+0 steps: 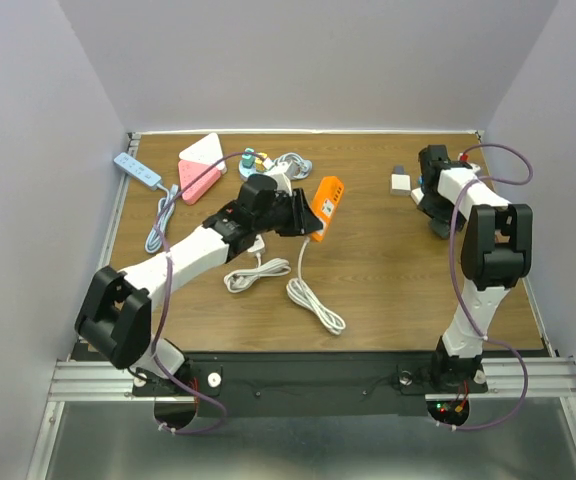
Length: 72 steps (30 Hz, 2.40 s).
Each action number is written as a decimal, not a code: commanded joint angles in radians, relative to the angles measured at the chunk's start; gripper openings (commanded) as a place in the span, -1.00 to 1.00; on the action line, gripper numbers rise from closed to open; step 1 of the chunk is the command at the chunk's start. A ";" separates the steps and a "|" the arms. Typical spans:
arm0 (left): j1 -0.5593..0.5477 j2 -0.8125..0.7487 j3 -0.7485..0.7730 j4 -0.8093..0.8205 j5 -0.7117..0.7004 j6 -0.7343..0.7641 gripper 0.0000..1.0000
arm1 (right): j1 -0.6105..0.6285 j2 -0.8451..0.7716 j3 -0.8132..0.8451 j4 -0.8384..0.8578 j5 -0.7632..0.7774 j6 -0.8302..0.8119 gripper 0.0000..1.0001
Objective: Pull the plug off the socket
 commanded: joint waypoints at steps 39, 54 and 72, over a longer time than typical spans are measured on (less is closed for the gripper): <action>0.785 0.015 0.334 -0.415 -0.184 0.399 -1.00 | 0.293 -0.375 0.045 0.051 -0.898 -0.305 1.00; 0.842 0.347 0.459 -0.335 -0.114 0.399 -0.02 | 0.683 0.002 0.402 0.109 -0.808 -0.280 1.00; 0.842 -0.017 0.219 -0.298 -0.128 0.274 0.92 | 0.829 0.410 0.872 0.091 -0.520 -0.271 1.00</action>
